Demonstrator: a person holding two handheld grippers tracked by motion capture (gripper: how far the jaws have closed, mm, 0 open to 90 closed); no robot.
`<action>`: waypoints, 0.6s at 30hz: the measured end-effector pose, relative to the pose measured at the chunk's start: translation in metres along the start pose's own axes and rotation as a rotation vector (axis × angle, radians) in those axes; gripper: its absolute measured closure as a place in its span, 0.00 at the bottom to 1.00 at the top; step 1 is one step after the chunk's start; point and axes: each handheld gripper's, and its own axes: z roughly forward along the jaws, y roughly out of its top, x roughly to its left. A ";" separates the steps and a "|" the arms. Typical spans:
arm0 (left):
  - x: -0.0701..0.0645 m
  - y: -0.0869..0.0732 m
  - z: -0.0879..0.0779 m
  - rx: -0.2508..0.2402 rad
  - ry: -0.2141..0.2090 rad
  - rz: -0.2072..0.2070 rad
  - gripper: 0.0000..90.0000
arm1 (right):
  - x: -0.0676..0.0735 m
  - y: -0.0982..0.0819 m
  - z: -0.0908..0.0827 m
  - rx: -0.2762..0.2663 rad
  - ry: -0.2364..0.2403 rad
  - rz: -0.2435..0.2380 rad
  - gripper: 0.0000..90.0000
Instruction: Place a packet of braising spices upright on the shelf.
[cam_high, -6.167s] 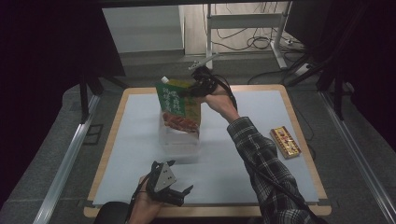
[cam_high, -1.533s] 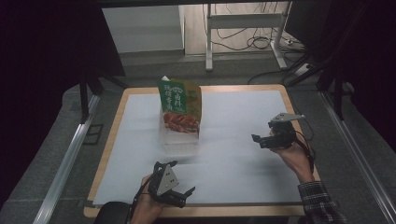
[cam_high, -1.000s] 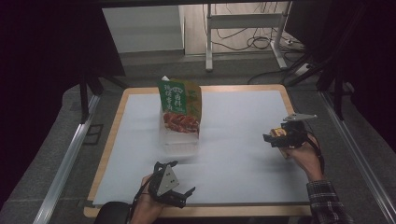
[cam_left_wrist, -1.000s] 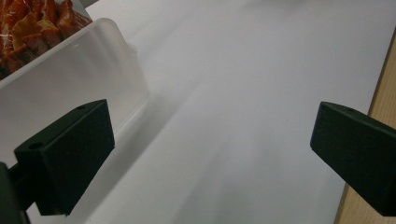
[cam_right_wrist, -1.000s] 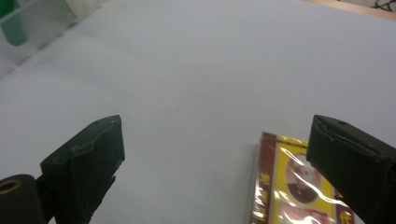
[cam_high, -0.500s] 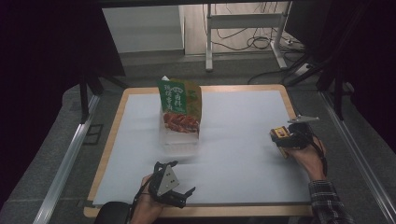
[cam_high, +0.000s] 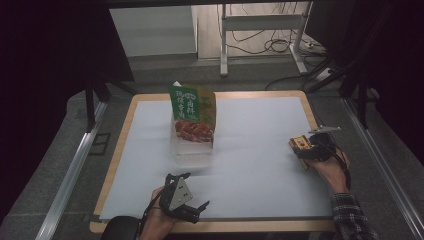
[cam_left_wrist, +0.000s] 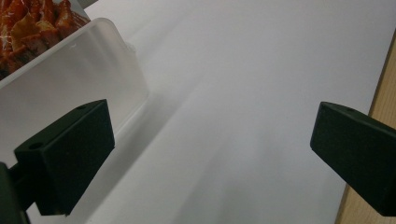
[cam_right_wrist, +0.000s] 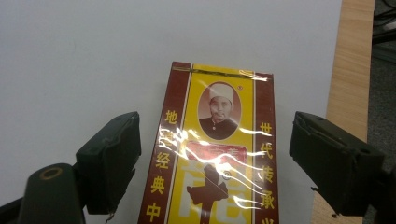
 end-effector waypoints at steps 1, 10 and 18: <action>0.000 0.000 0.000 0.000 0.000 0.000 0.00 | 0.000 0.000 0.000 0.005 -0.001 0.004 0.20; 0.000 0.000 0.000 0.001 0.000 0.002 0.00 | 0.001 -0.003 0.005 0.061 -0.013 0.005 0.29; 0.000 0.000 0.000 0.000 0.002 0.005 0.00 | 0.005 -0.001 0.002 0.090 -0.003 0.018 0.35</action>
